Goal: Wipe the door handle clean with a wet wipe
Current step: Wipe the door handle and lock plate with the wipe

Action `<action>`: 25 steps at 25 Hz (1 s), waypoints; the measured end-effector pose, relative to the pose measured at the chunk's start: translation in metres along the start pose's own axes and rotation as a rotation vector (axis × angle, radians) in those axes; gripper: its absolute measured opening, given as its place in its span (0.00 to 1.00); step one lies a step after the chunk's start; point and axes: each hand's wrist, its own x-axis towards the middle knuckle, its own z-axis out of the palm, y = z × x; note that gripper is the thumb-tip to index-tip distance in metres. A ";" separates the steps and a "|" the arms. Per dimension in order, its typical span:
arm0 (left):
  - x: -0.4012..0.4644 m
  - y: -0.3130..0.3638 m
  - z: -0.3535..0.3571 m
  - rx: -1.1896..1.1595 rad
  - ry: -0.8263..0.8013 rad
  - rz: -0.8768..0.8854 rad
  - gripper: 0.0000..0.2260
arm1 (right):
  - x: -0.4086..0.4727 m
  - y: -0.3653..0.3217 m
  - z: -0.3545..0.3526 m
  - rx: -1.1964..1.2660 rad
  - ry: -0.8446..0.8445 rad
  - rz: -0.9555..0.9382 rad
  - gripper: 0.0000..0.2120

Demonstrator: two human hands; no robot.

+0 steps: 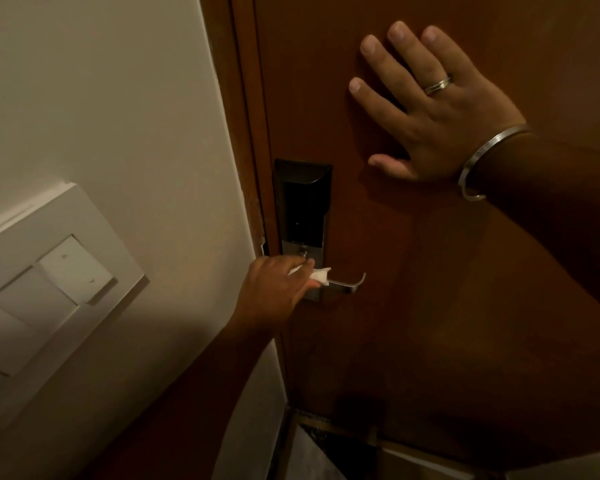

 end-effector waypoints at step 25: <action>0.031 0.004 -0.013 0.185 -0.124 0.281 0.12 | -0.001 0.001 -0.001 0.030 0.011 -0.012 0.41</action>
